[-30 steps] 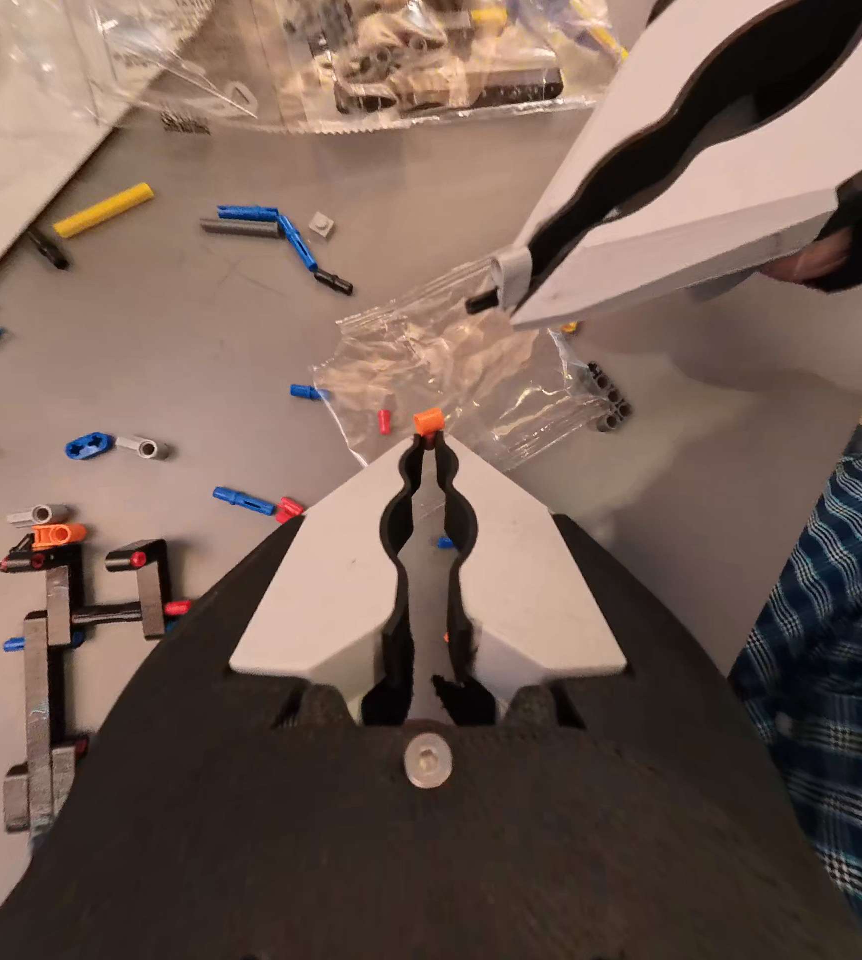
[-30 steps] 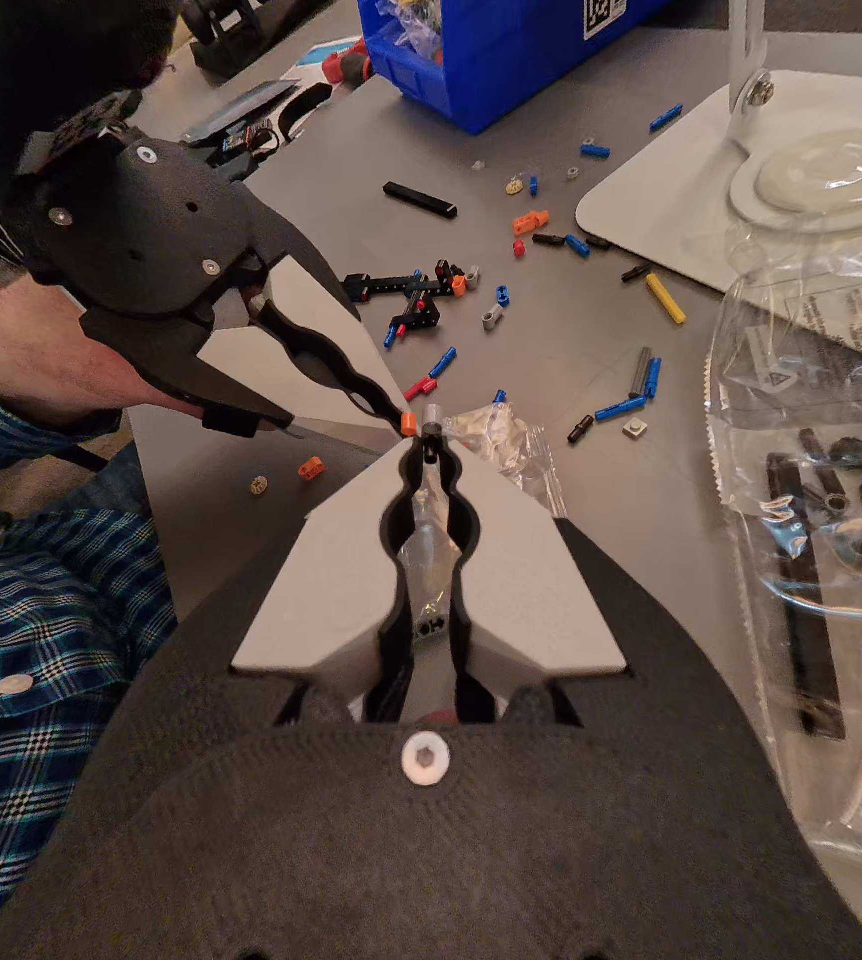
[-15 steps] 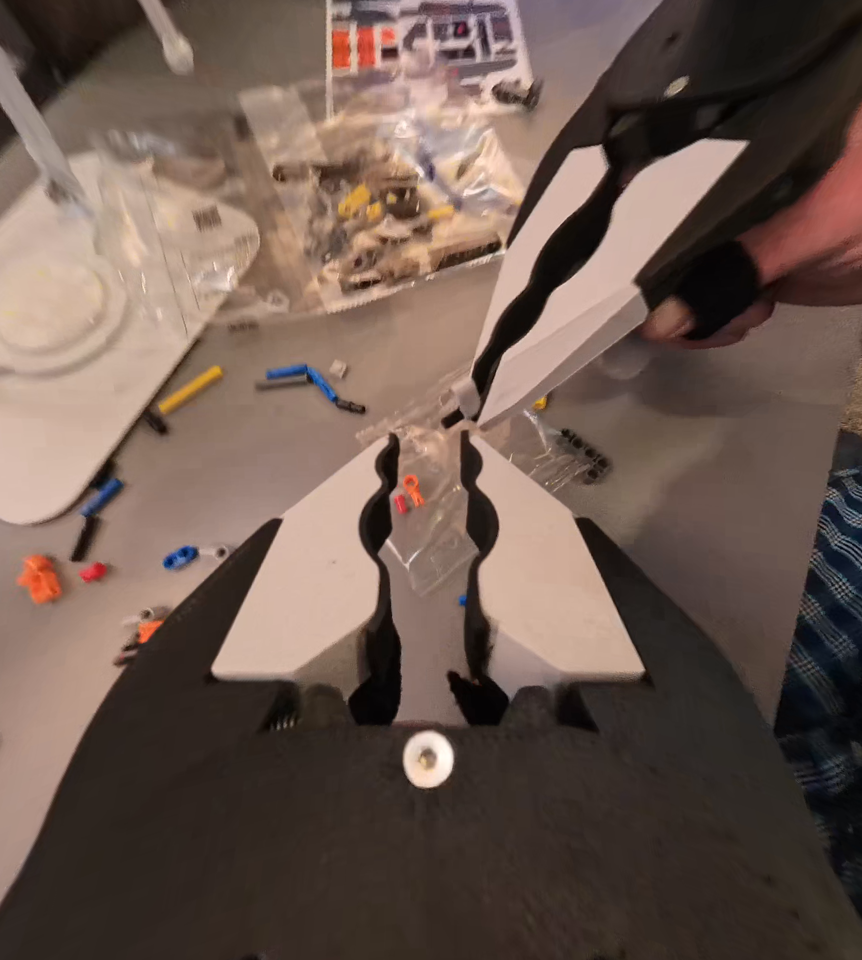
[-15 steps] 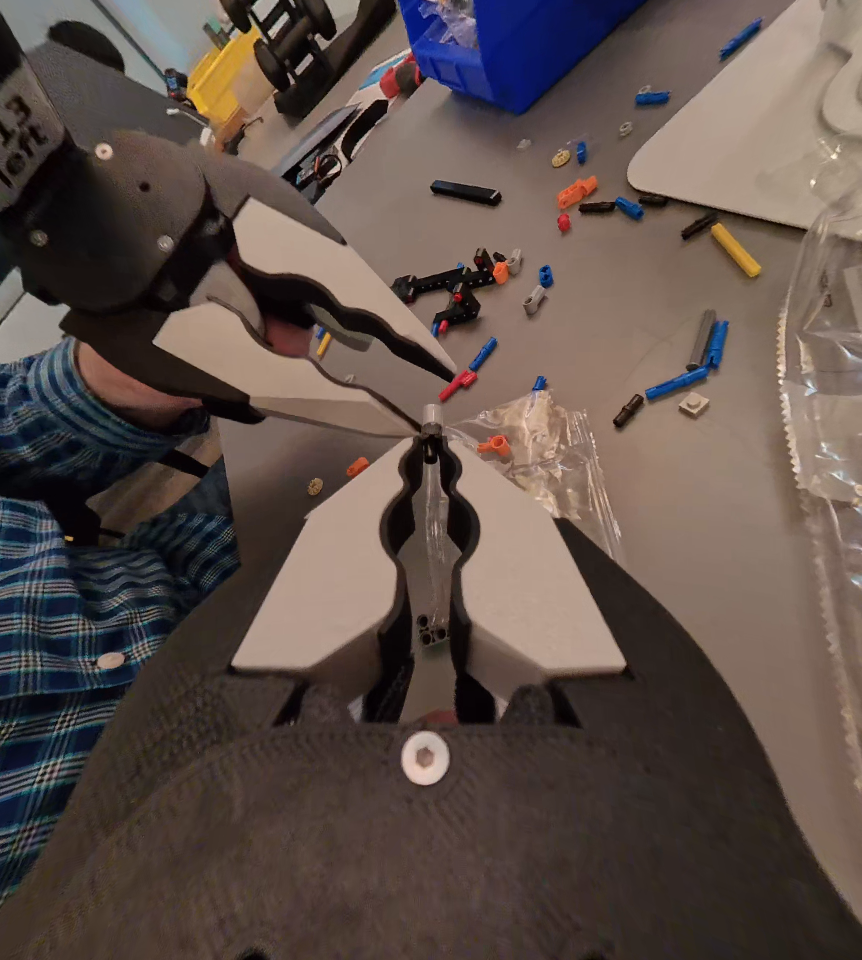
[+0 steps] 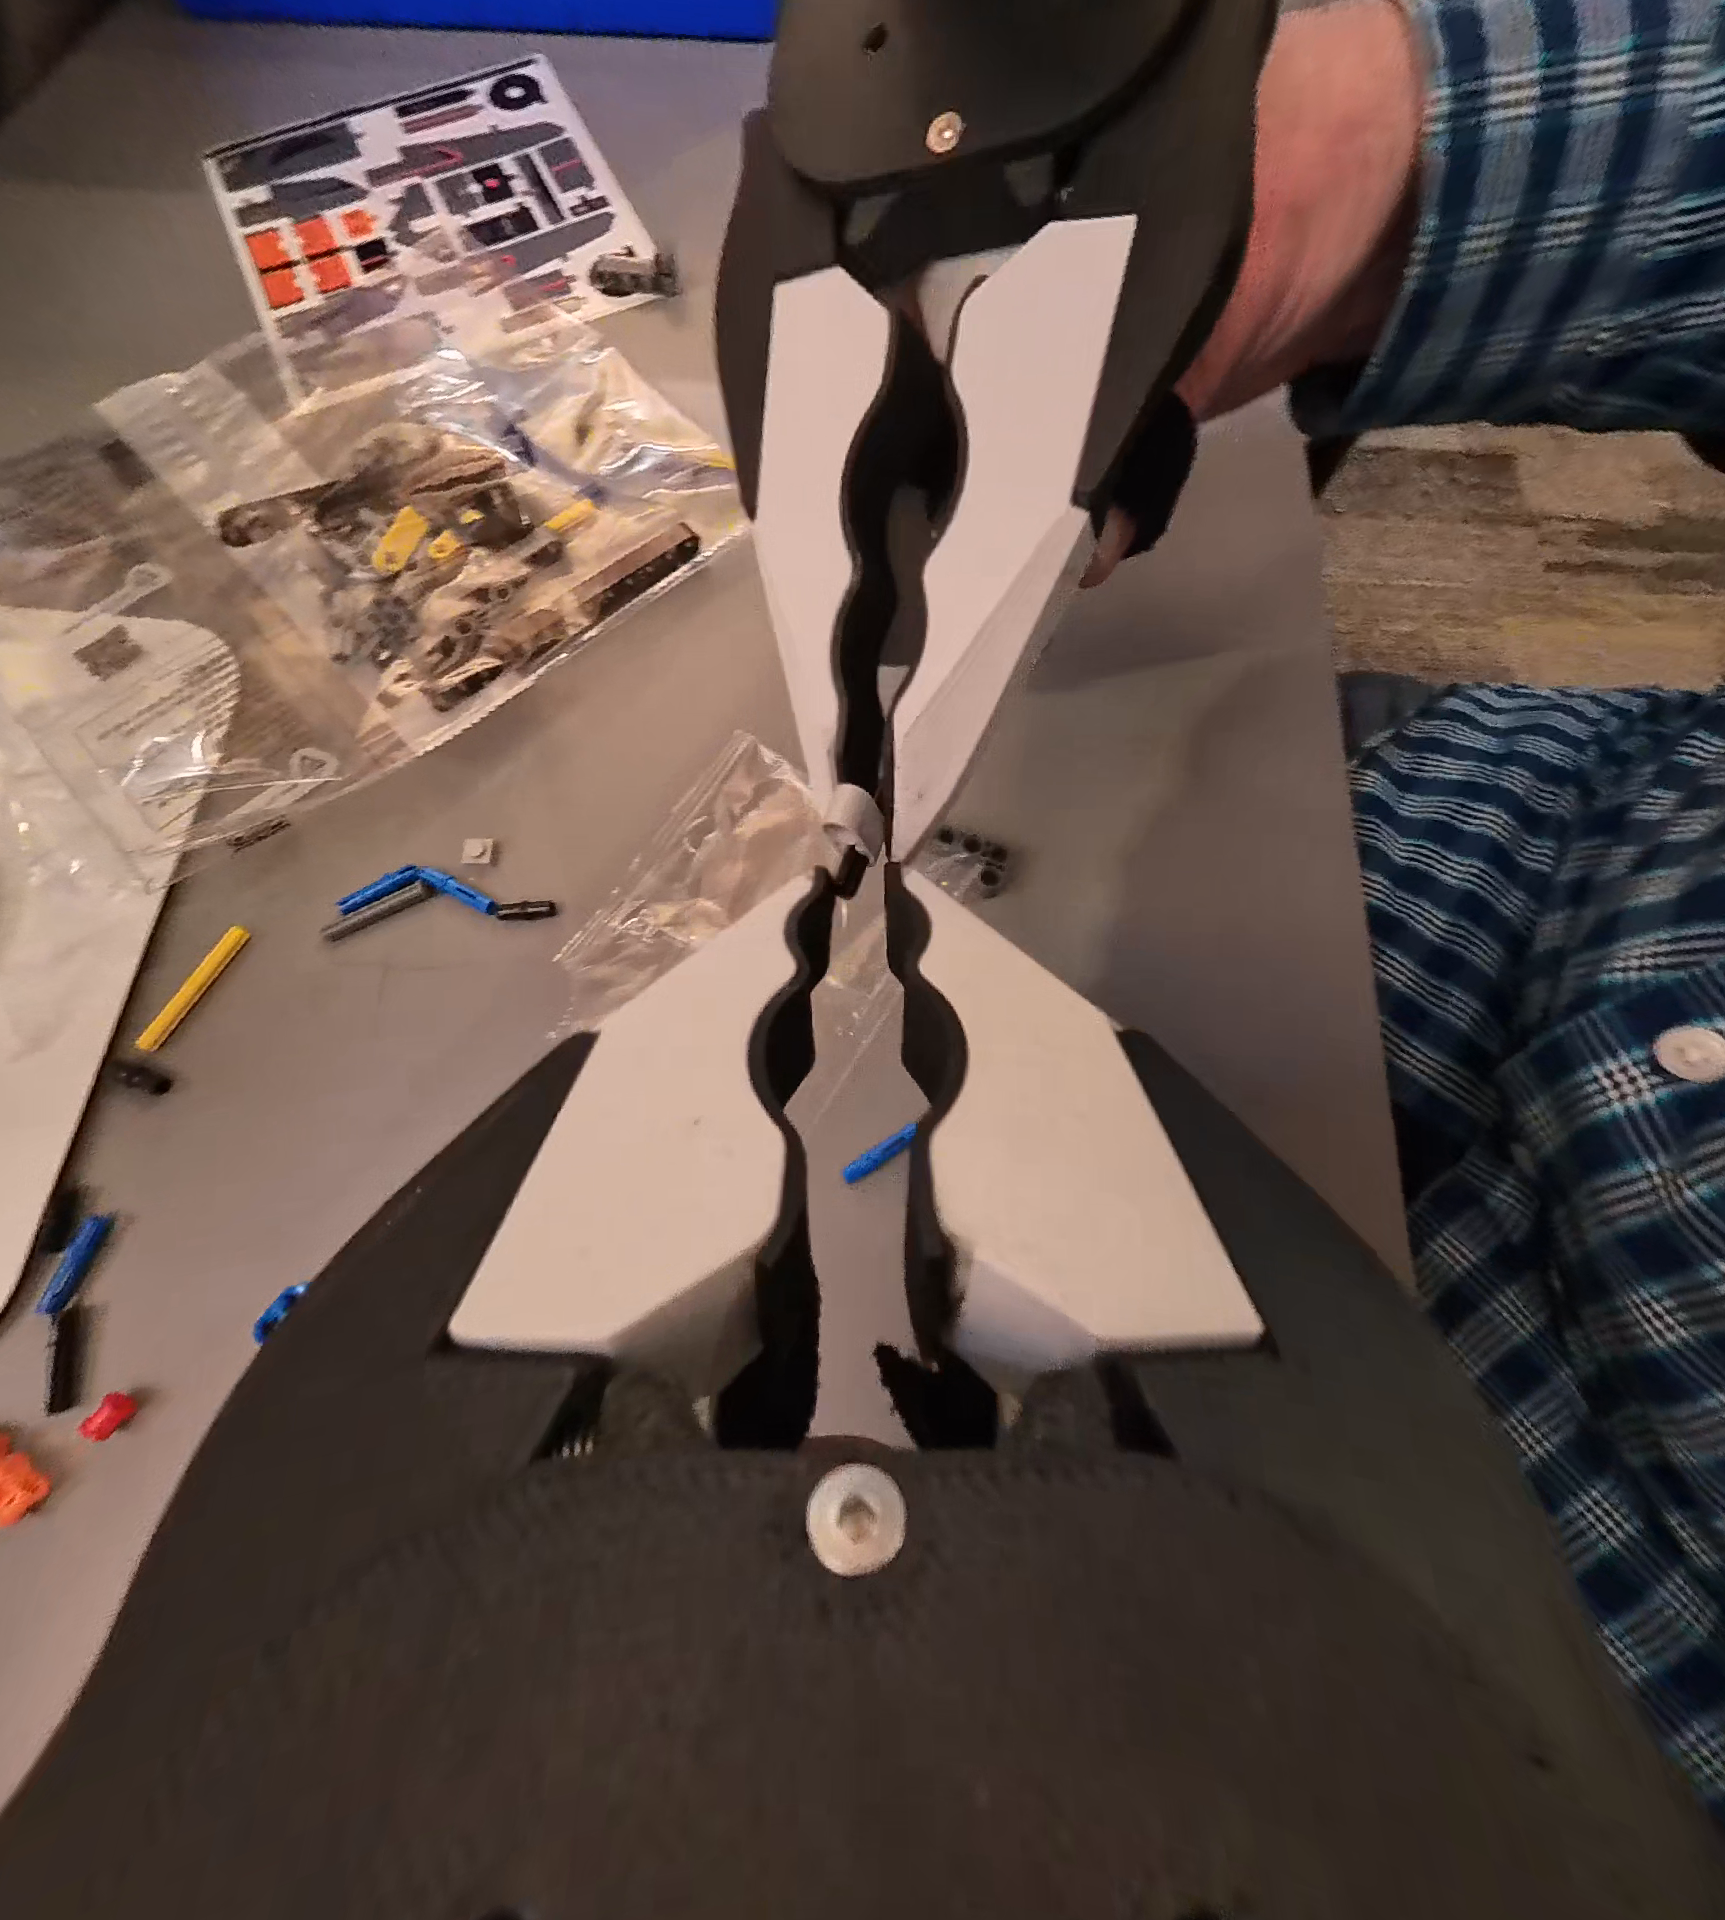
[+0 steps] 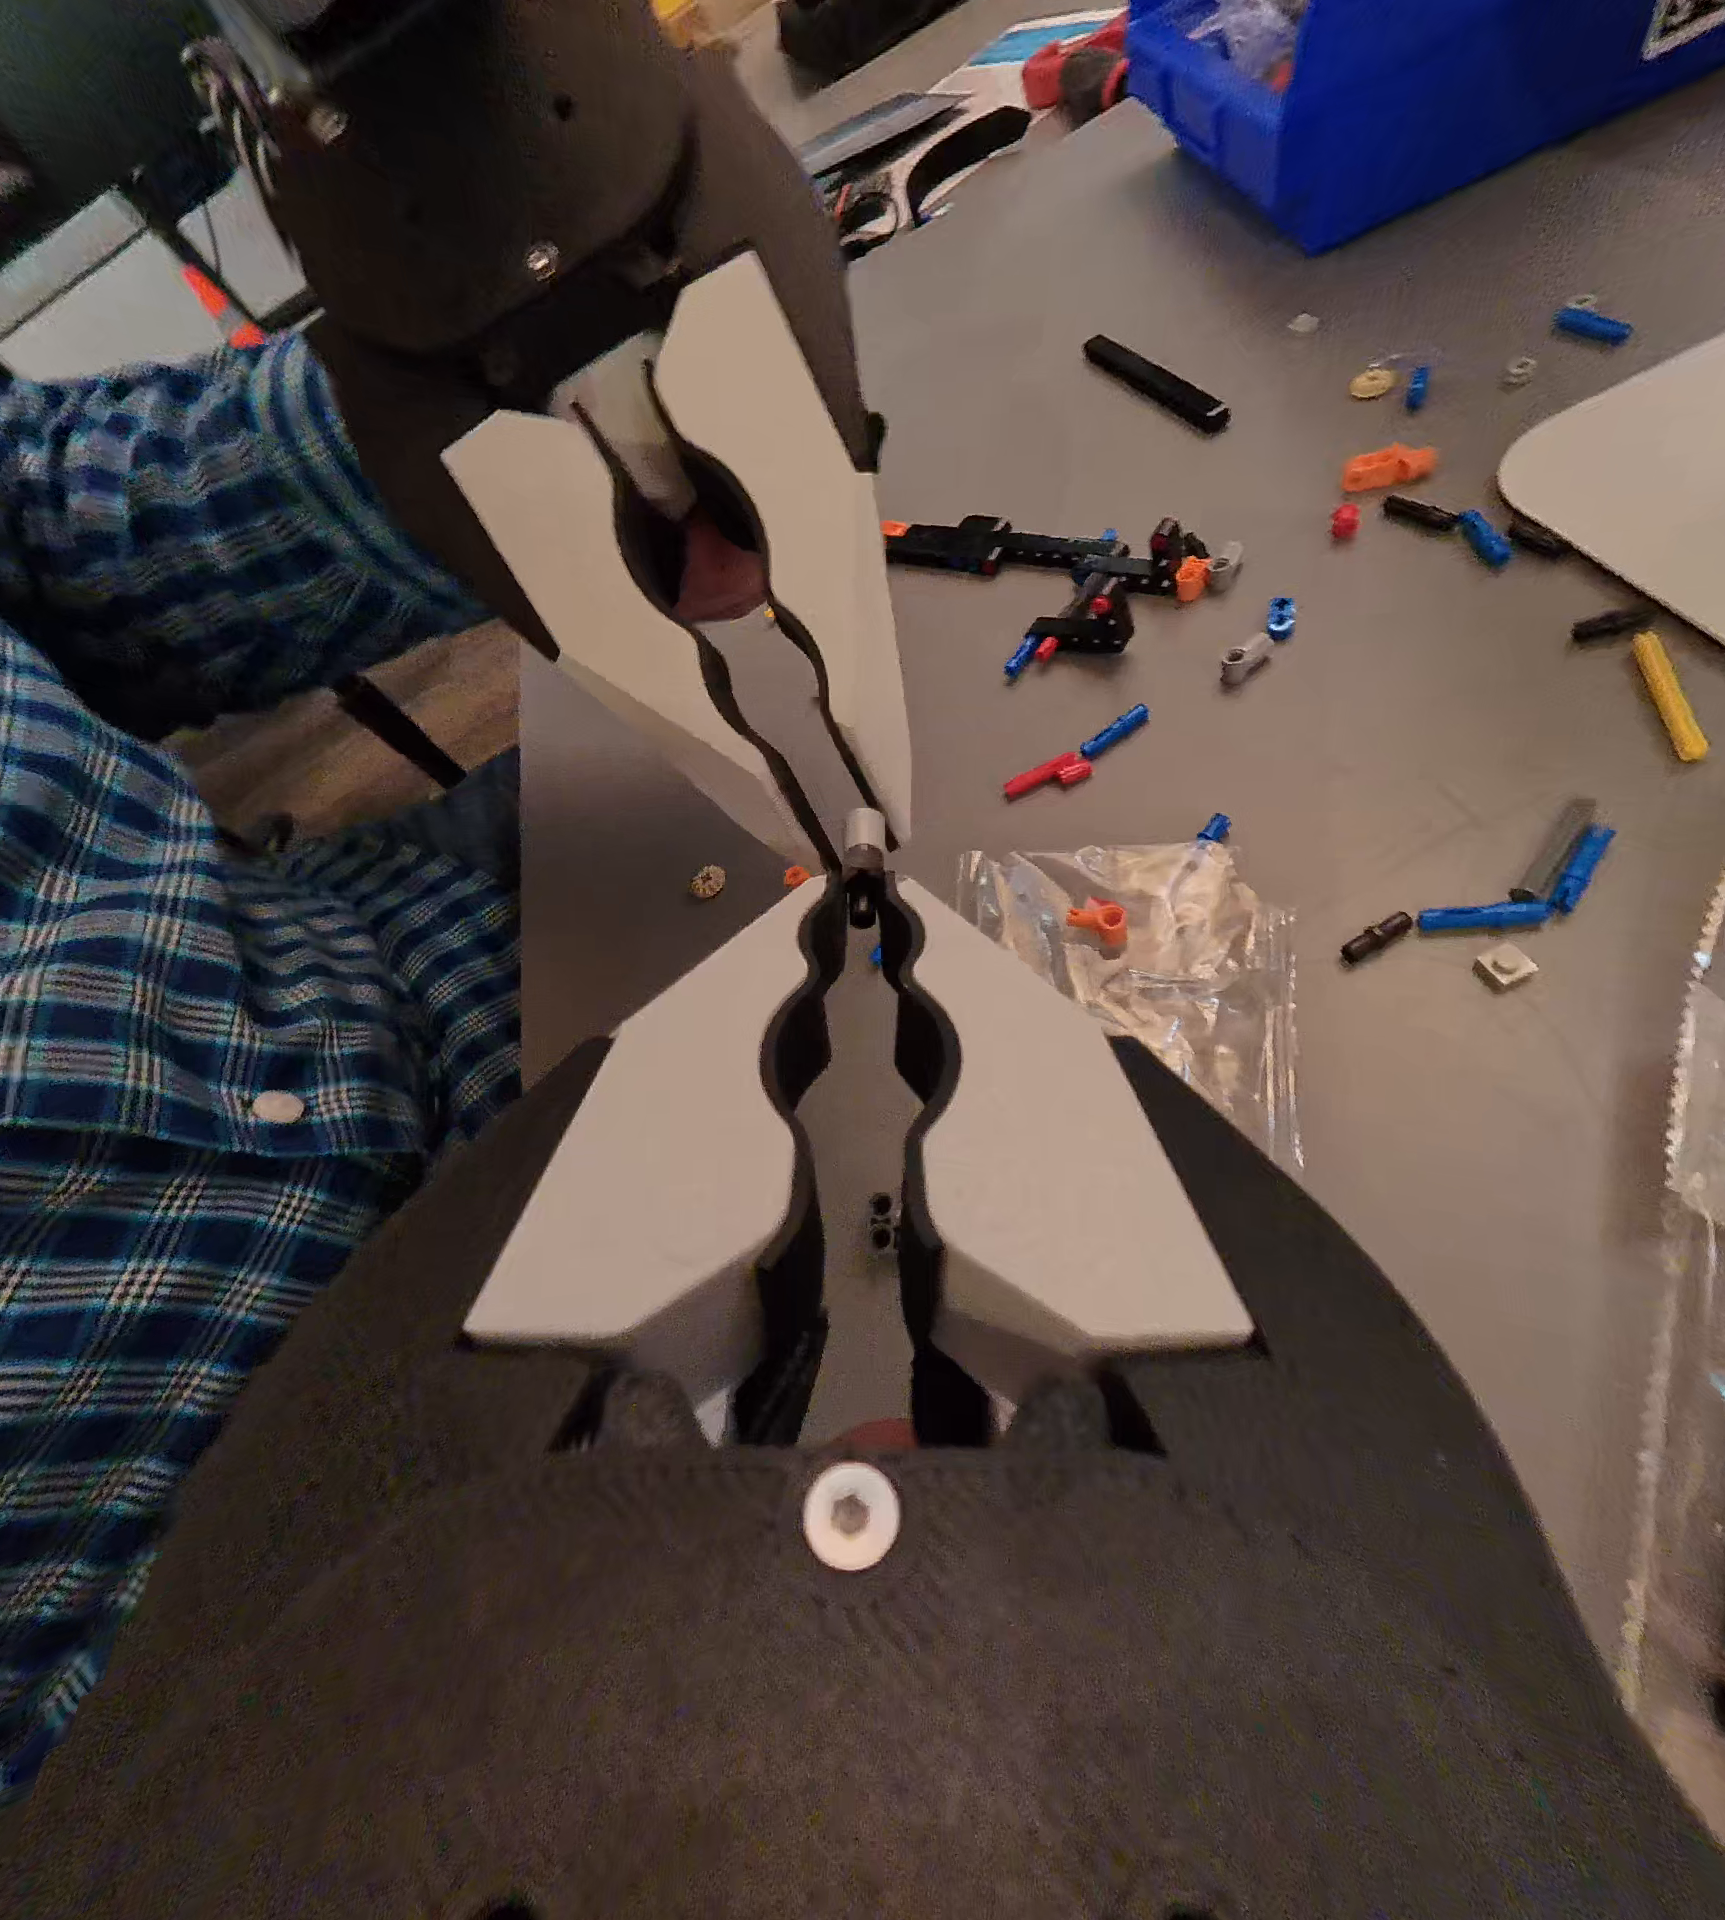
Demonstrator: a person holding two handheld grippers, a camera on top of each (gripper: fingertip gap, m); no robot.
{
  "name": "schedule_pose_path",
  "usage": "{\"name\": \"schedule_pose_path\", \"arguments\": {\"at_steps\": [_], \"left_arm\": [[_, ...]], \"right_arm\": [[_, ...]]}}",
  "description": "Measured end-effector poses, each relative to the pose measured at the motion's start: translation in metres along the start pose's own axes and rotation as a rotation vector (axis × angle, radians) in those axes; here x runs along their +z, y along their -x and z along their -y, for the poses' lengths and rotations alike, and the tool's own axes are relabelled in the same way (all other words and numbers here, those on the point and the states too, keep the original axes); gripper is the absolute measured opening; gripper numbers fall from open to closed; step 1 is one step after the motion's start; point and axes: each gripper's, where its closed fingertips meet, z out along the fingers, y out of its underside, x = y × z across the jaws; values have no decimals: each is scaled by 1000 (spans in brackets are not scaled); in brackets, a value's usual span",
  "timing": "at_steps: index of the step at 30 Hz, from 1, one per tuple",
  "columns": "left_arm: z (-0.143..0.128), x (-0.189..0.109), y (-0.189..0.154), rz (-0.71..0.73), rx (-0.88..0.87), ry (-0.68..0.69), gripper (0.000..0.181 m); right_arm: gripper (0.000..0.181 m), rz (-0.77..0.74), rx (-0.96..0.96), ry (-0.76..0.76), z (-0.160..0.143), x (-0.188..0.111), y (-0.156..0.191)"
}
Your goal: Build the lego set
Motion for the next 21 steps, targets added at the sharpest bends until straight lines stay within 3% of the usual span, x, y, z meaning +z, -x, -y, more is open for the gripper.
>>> {"name": "schedule_pose_path", "arguments": {"at_steps": [7,12,21], "left_arm": [[-6,-3,-24,-161,37,35,3],[-16,-1,-34,-173,50,88,2],[-26,-5,-27,-194,-254,34,2]], "right_arm": [[4,51,-166,92,-9,4,21],[4,49,-232,170,-20,9,27],[15,-23,-273,128,-9,7,22]]}}
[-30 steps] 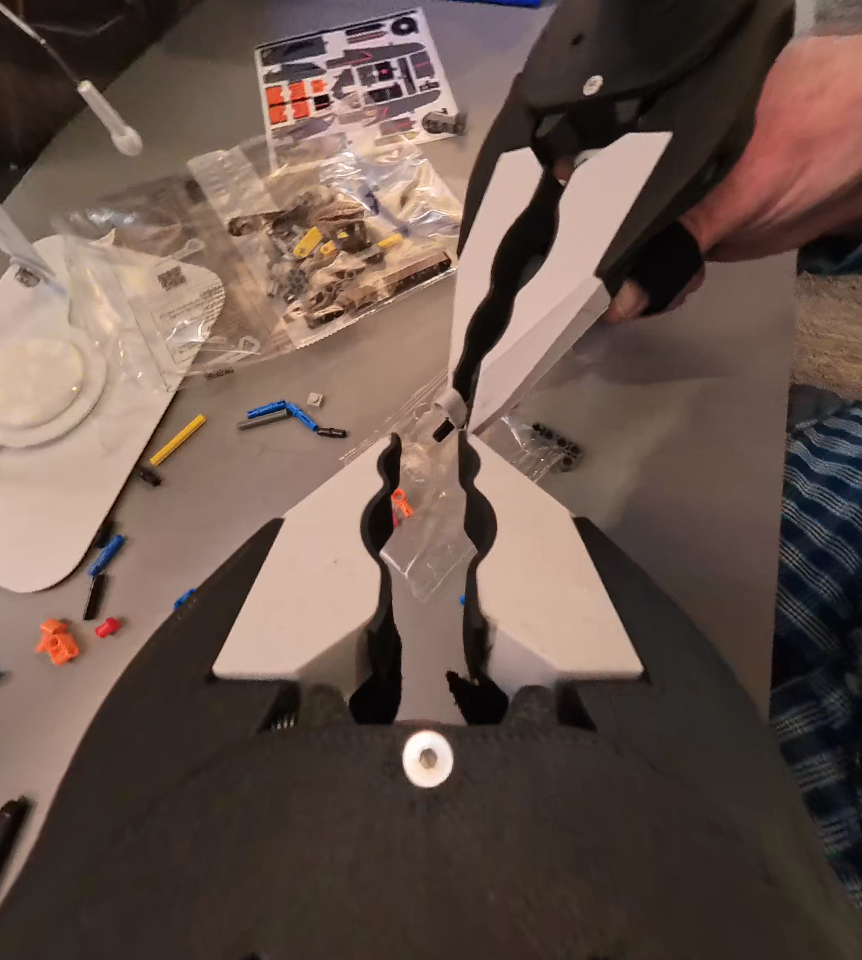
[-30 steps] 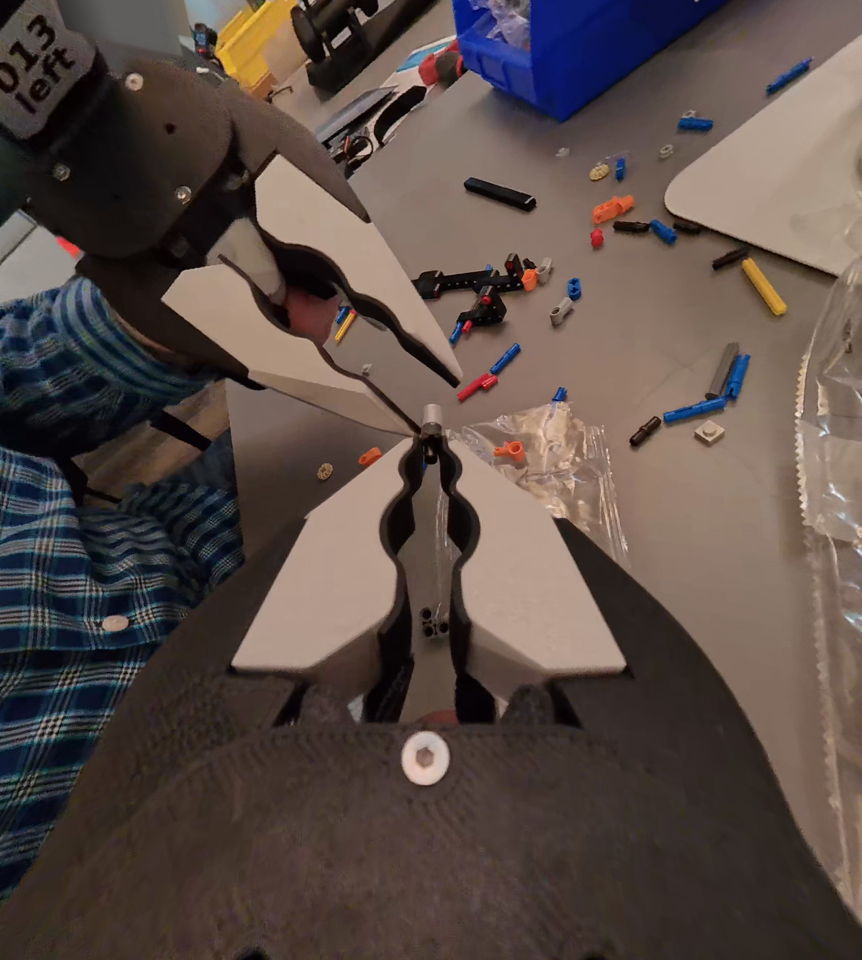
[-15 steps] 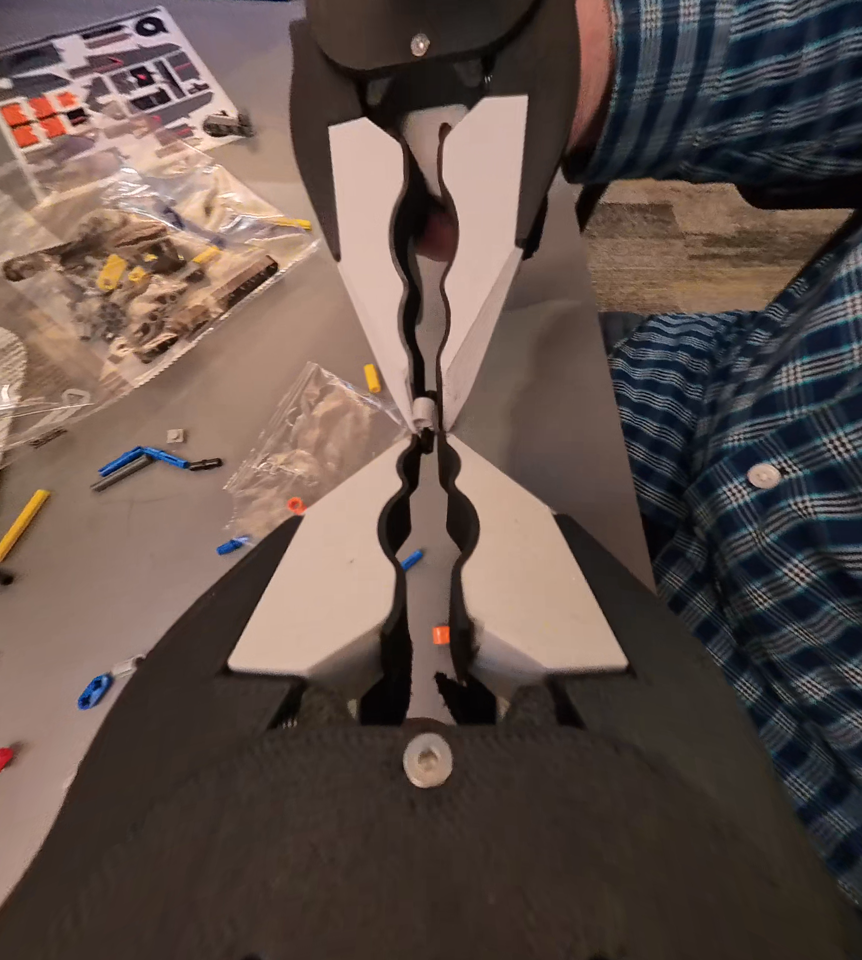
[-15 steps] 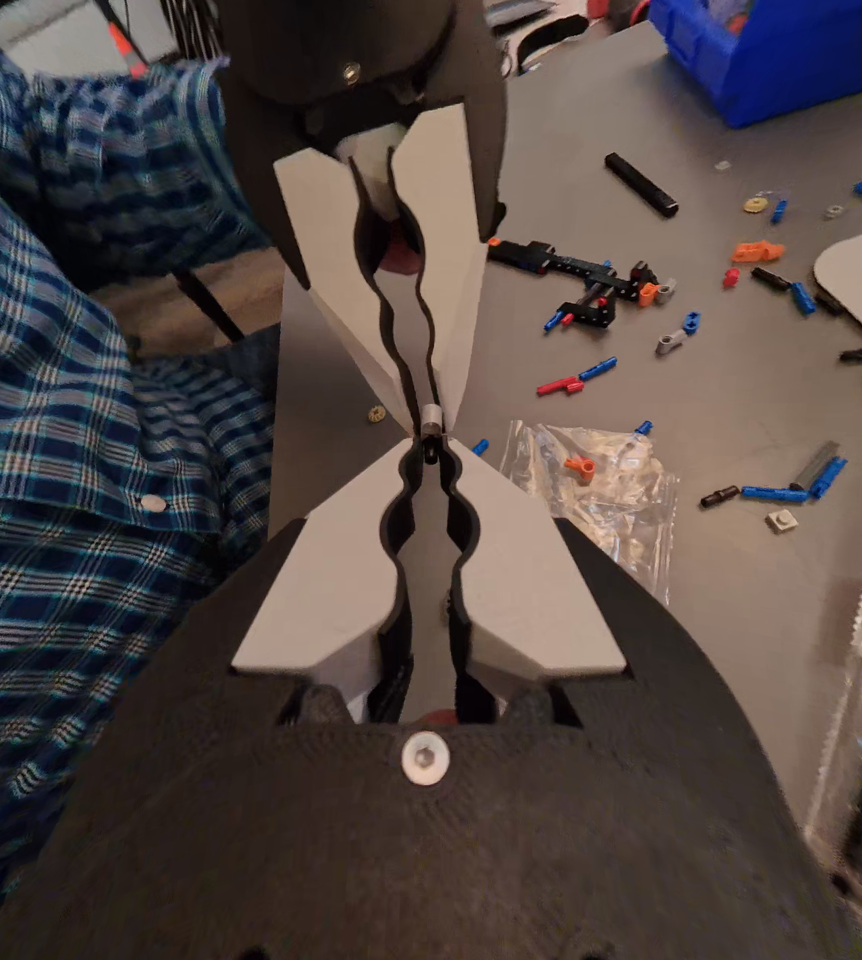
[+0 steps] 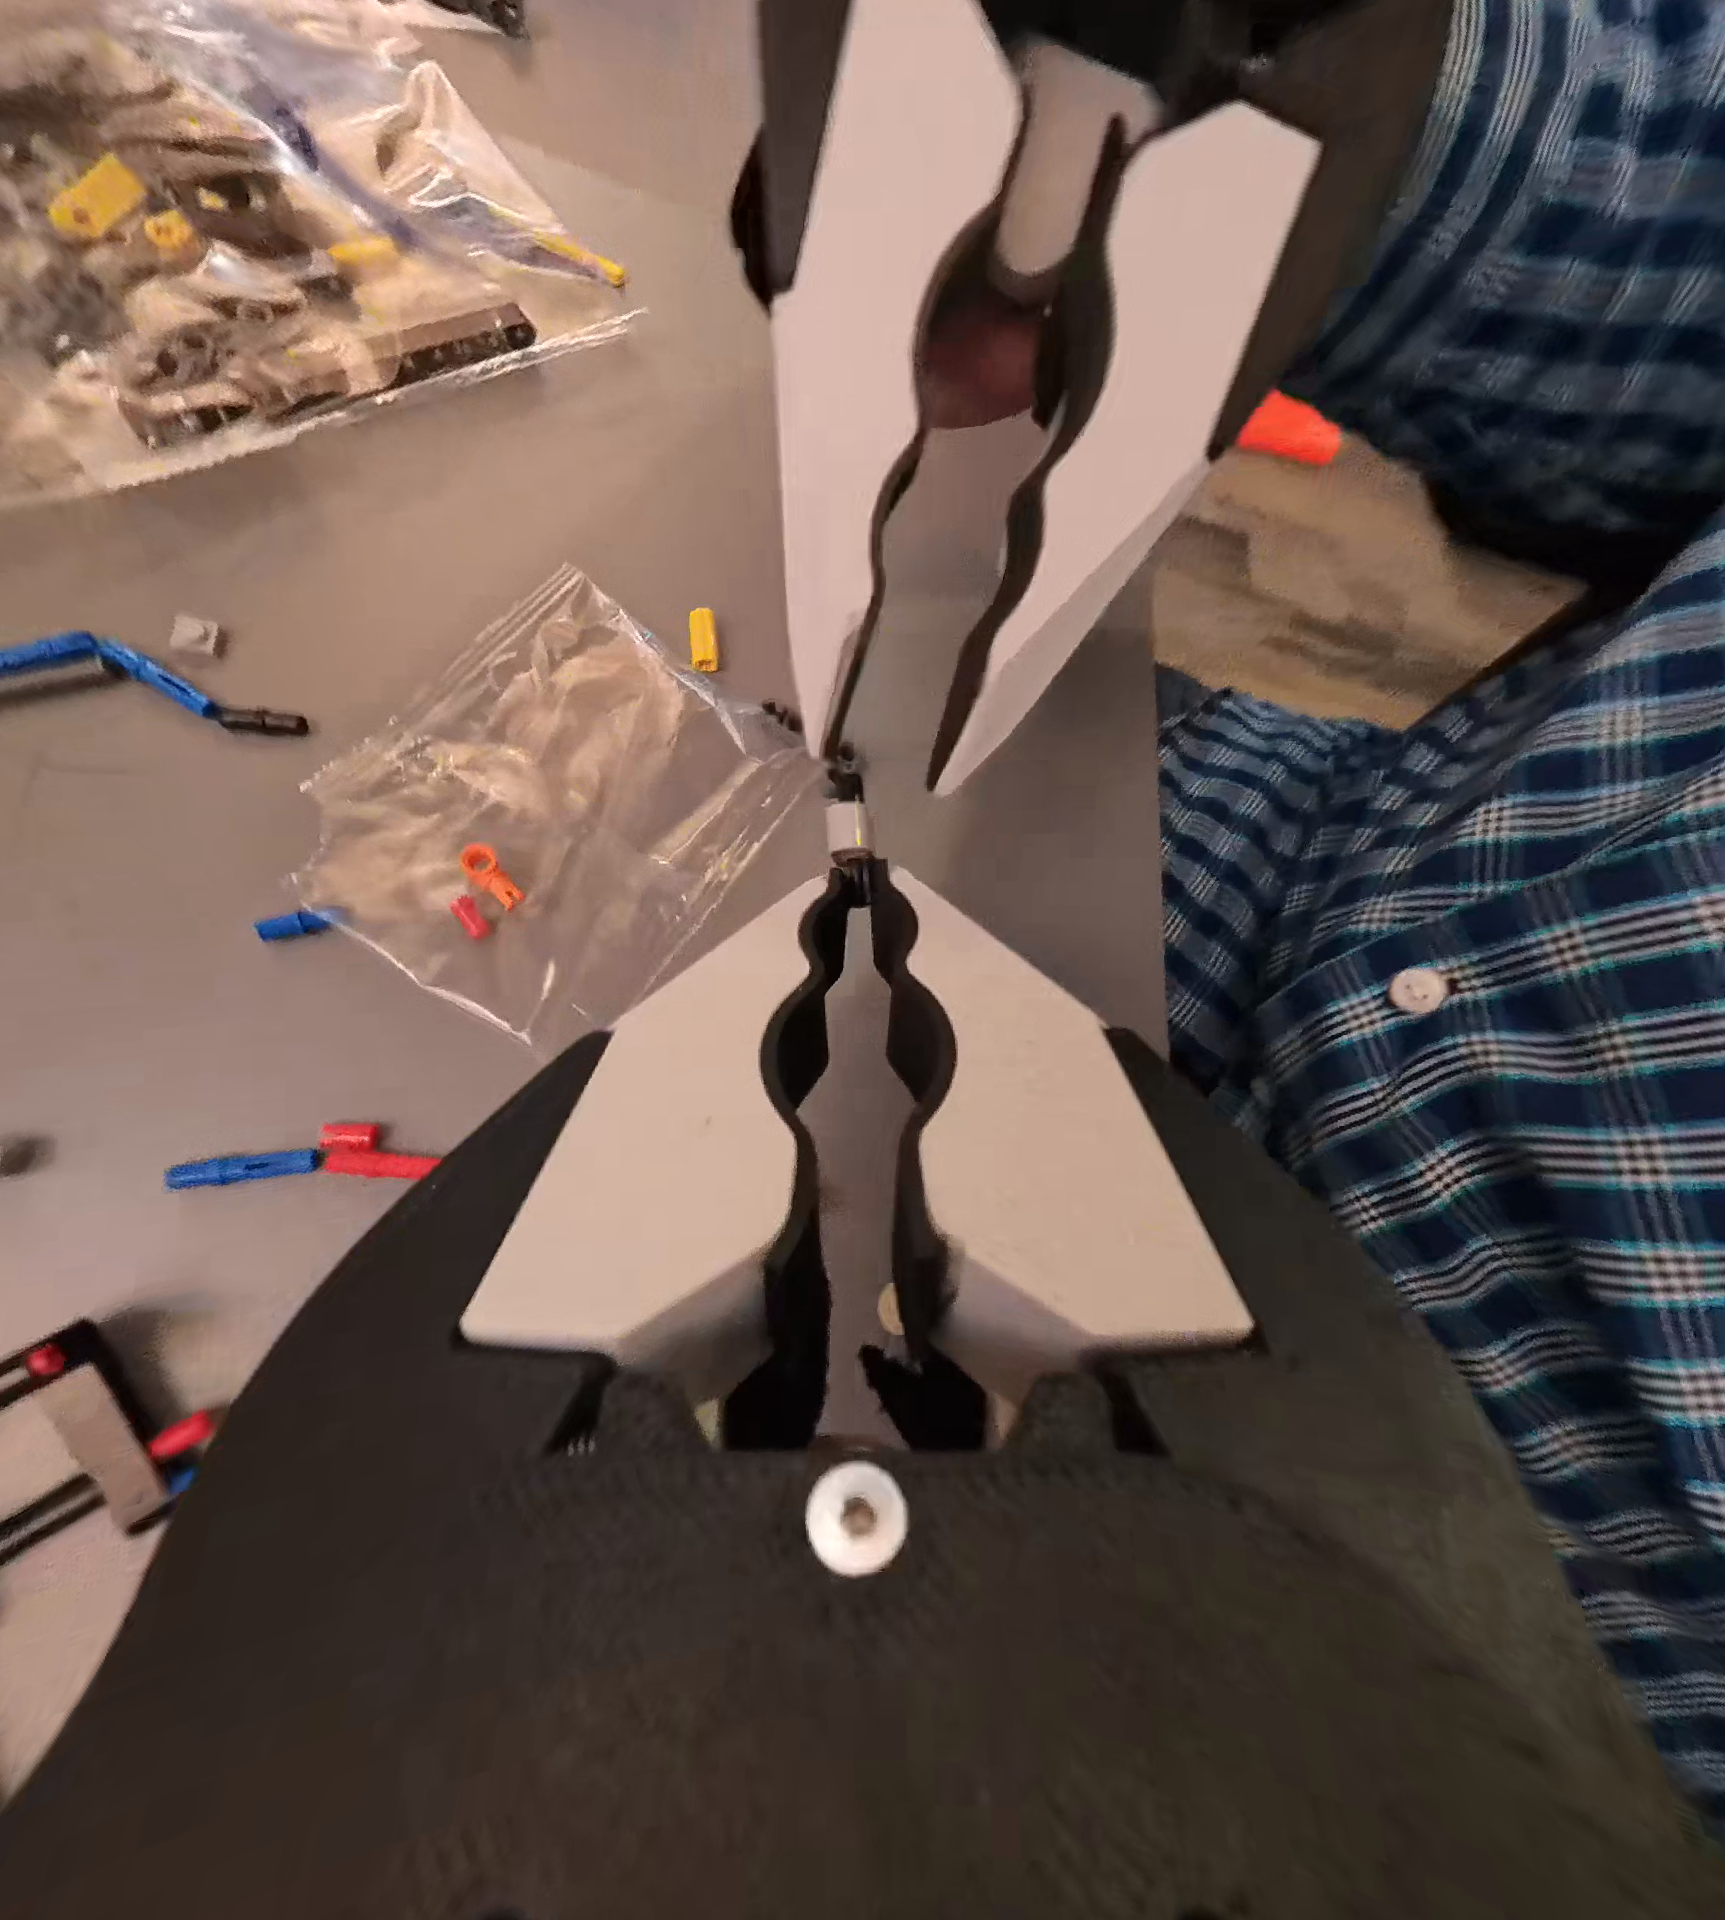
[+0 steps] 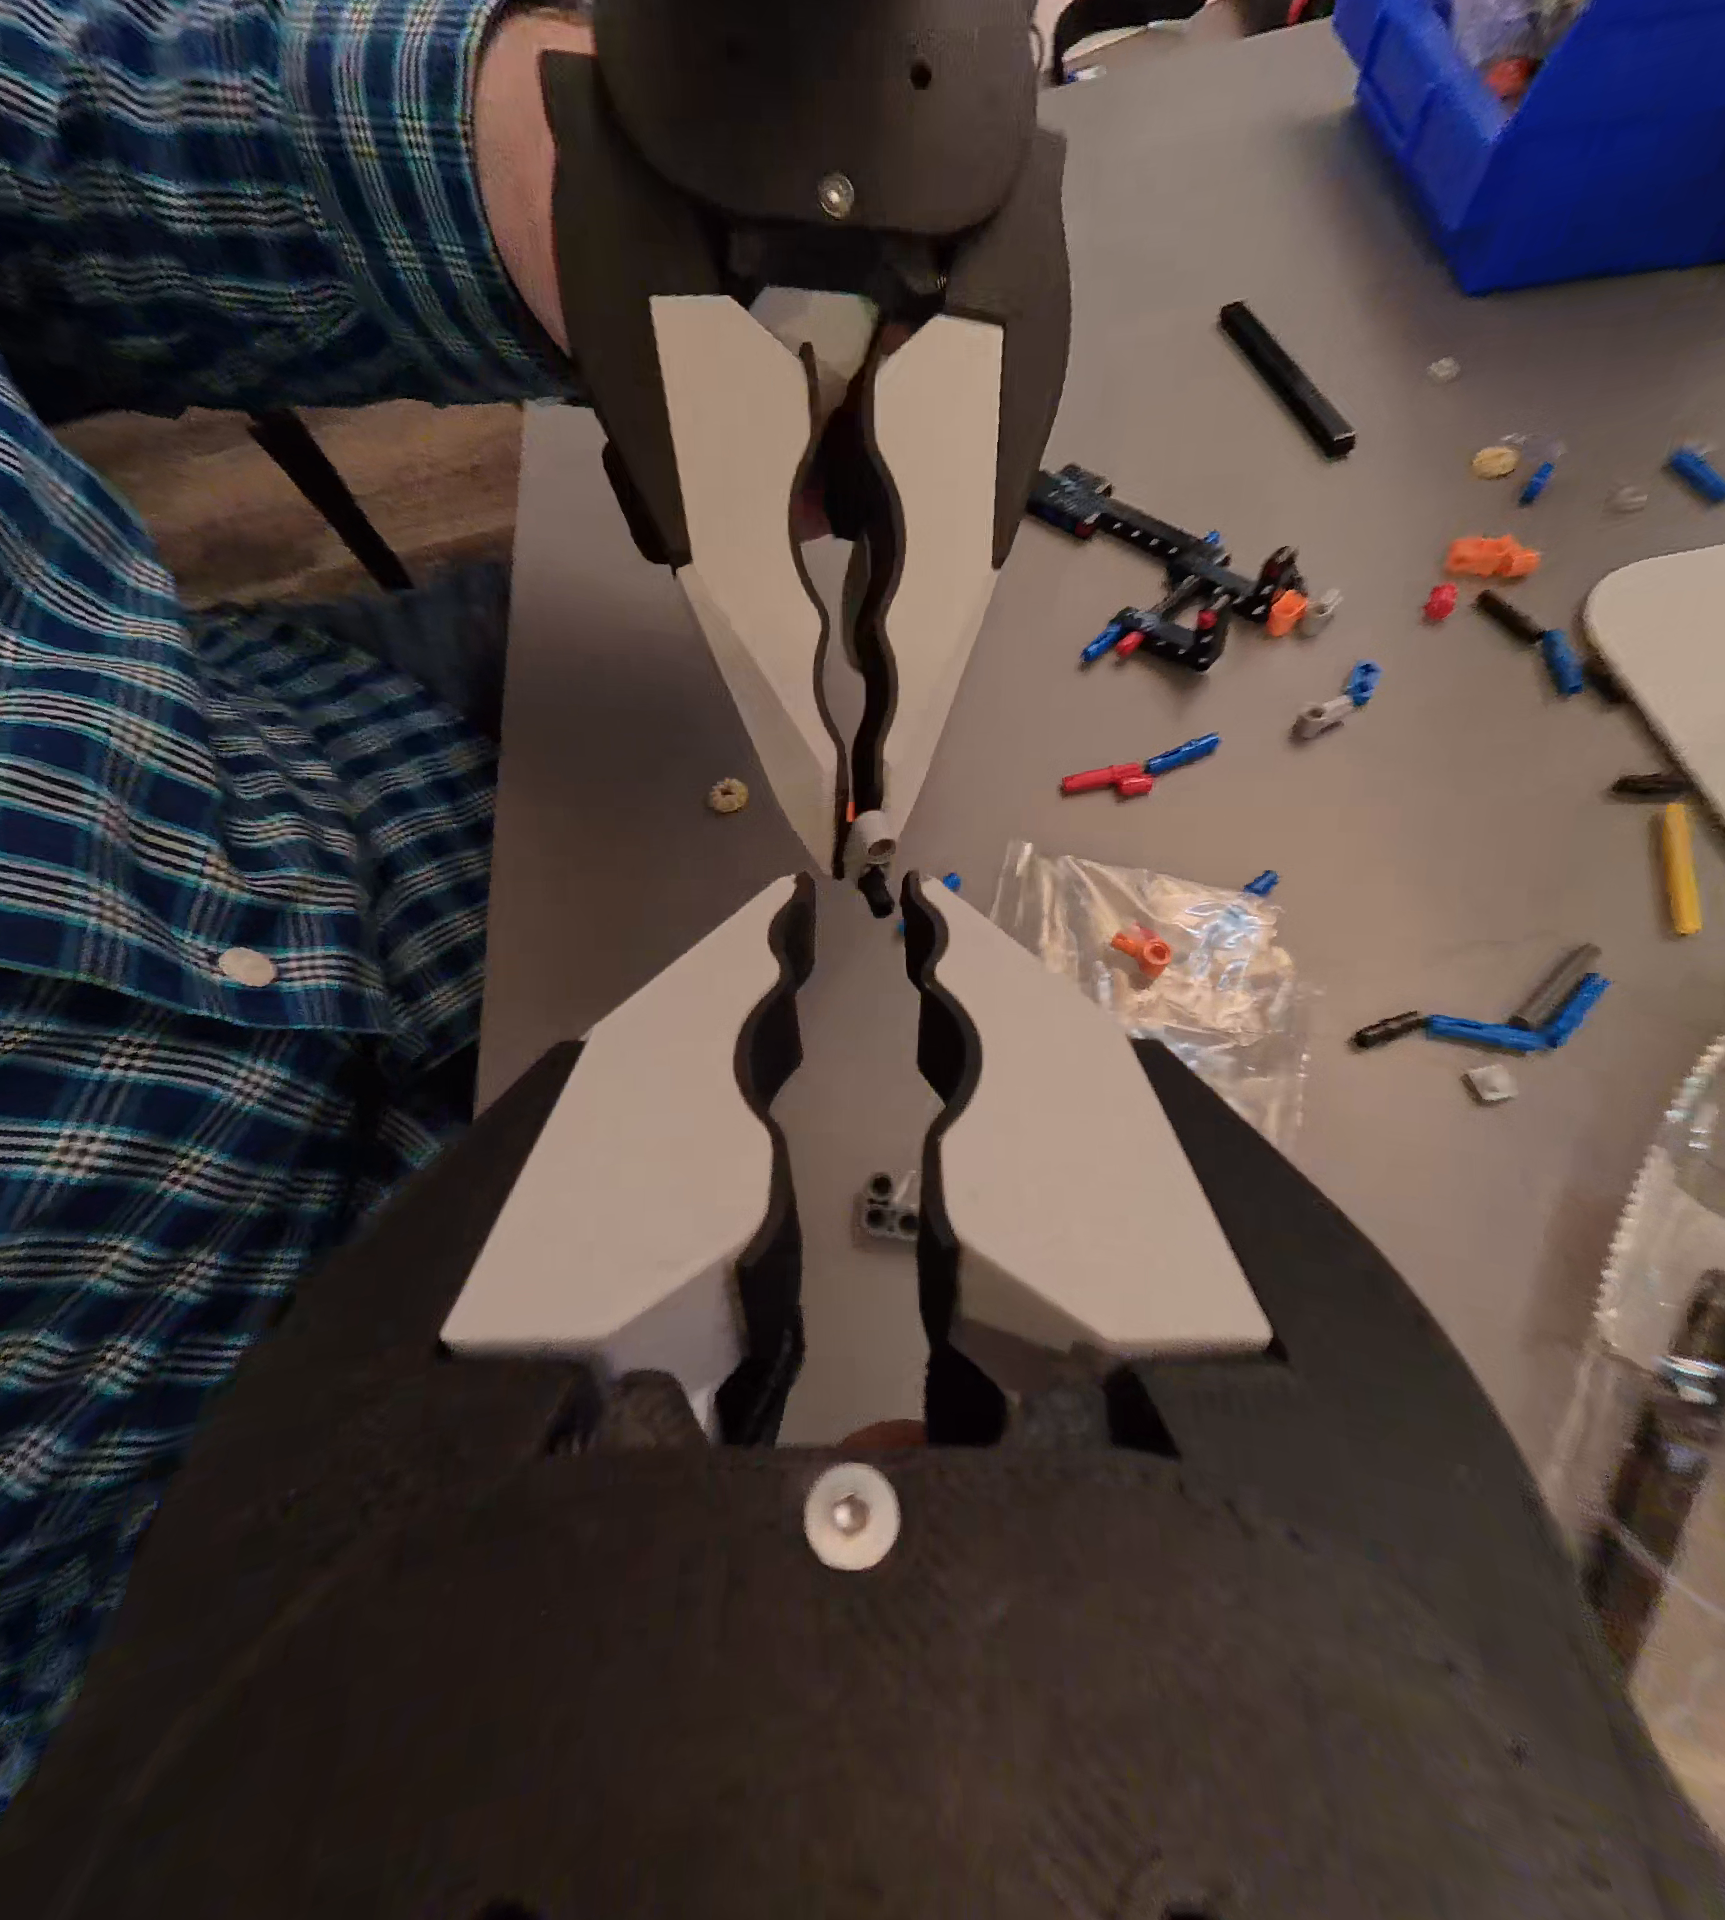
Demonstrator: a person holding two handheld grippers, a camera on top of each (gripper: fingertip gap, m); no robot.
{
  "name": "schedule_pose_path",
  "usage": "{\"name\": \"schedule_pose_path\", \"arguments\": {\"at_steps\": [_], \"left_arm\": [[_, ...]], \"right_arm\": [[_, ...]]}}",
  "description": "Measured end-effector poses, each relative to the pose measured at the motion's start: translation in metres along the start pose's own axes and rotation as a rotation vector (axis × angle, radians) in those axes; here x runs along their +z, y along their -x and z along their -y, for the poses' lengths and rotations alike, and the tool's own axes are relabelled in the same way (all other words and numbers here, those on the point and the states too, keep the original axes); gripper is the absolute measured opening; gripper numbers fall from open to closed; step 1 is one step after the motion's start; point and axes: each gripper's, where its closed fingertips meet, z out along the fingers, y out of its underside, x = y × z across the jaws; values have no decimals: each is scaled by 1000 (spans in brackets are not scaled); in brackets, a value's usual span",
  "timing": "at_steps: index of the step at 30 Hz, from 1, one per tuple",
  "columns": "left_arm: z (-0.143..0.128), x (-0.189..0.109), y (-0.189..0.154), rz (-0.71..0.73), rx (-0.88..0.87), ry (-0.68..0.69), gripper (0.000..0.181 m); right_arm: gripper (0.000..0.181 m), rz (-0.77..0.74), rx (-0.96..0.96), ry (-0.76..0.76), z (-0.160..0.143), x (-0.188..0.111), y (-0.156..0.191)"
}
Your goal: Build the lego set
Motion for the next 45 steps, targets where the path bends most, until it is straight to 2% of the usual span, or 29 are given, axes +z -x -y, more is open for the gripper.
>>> {"name": "schedule_pose_path", "arguments": {"at_steps": [5,9,17,21,27,32,38,45], "left_arm": [[8,-7,2,-102,-177,-87,2],[6,-9,1,-144,-227,-65,2],[0,-1,-8,-192,-265,10,2],[-3,-1,-10,-200,-275,12,2],[5,-5,-4,-168,-274,-58,3],[9,-9,7,-85,-255,-92,18],[6,-14,16,5,-219,-103,25],[-2,-21,24,99,-210,-112,24]], "right_arm": [[13,-187,-286,128,1,0,-5],[11,-299,-441,225,1,2,-11],[5,-316,-584,334,-10,13,-4],[3,-283,-556,334,-13,16,0],[2,-285,-443,262,-8,13,-5],[2,-306,-363,227,-6,7,-15],[2,-329,-263,227,-11,-1,-30],[2,-334,-111,252,-30,-20,-49]]}}
